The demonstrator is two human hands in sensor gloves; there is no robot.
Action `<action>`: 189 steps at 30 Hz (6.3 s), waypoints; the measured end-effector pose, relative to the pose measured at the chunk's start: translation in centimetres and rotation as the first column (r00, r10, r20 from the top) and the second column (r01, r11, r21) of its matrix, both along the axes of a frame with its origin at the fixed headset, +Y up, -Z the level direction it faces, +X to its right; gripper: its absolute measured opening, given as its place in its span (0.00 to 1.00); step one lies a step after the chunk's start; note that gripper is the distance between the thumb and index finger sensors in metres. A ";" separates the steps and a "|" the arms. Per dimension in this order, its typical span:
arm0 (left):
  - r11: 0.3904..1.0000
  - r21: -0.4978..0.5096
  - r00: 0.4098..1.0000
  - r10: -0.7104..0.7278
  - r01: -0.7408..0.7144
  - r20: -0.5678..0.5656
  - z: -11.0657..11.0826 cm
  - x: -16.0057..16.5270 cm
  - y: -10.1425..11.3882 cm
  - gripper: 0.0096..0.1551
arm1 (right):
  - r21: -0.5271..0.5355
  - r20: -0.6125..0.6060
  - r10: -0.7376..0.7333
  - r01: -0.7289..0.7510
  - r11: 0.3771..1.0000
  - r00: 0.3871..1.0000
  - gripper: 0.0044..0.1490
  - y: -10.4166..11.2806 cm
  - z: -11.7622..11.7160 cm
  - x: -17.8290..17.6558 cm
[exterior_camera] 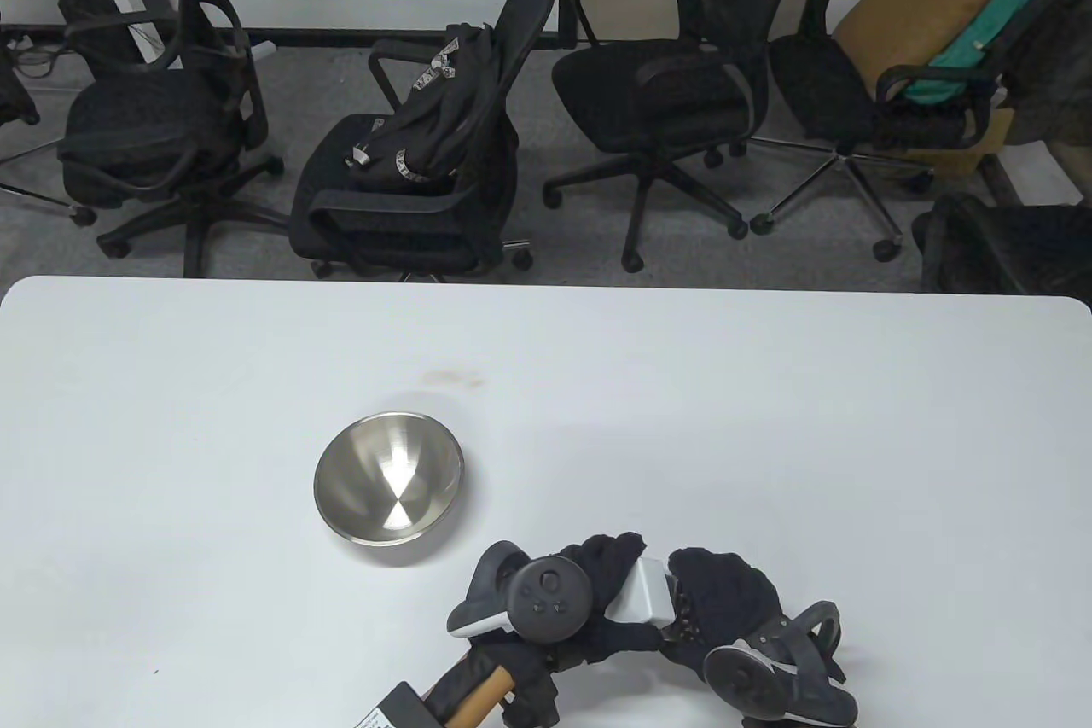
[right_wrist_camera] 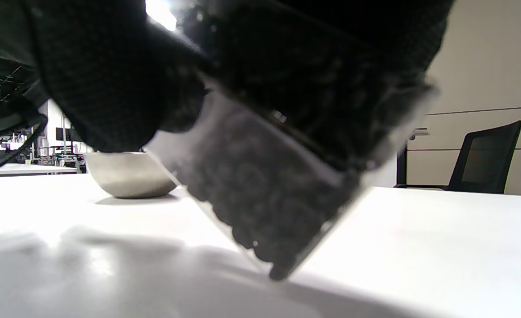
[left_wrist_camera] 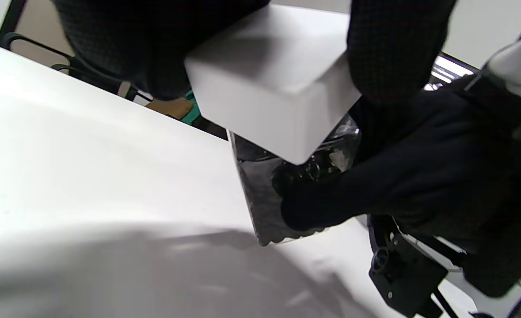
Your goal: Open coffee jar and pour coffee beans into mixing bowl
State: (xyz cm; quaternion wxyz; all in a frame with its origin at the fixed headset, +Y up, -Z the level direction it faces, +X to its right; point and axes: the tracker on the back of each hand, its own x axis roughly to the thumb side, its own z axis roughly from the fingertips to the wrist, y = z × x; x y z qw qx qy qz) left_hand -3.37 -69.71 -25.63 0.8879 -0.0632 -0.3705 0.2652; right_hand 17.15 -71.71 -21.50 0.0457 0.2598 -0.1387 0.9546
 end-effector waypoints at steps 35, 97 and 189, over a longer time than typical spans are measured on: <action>0.985 0.172 0.997 -0.044 0.031 0.069 0.9 0.3 0.5 0.58 | 0.042 0.005 0.010 -0.010 0.999 1.000 0.60 0.1 0.2 0.1; 0.999 0.054 0.818 0.023 0.009 -0.575 -3.3 -12.2 1.3 0.61 | 0.028 0.197 -0.156 0.153 0.988 0.968 0.60 0.6 -1.4 5.3; 0.887 -0.456 0.945 -0.081 -0.077 -0.318 -4.1 -5.8 -1.9 0.24 | 0.215 0.214 0.127 -0.174 0.961 0.968 0.60 3.2 0.3 3.0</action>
